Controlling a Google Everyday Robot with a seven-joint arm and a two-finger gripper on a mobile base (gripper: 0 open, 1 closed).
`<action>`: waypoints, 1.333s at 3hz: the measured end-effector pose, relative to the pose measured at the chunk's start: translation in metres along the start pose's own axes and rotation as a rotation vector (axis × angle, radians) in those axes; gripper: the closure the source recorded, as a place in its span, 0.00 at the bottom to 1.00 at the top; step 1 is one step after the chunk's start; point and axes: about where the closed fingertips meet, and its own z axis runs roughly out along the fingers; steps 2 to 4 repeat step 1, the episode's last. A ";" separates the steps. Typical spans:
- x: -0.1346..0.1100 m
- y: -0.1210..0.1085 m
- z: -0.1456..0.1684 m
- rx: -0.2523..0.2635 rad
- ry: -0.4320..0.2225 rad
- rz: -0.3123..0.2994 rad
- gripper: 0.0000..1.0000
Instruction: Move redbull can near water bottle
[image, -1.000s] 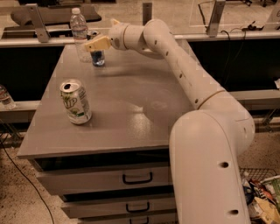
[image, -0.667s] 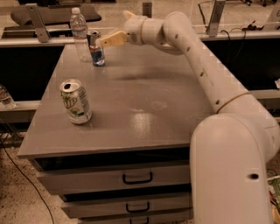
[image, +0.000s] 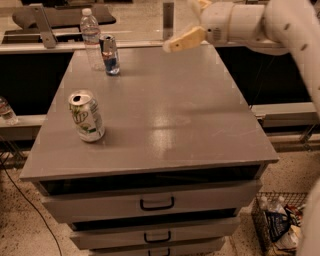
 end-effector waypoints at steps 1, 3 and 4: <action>0.000 0.001 -0.019 0.004 0.012 -0.002 0.00; 0.000 0.001 -0.019 0.004 0.012 -0.002 0.00; 0.000 0.001 -0.019 0.004 0.012 -0.002 0.00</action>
Offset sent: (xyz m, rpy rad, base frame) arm 0.0000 0.0000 0.0000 0.0000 0.0000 0.0000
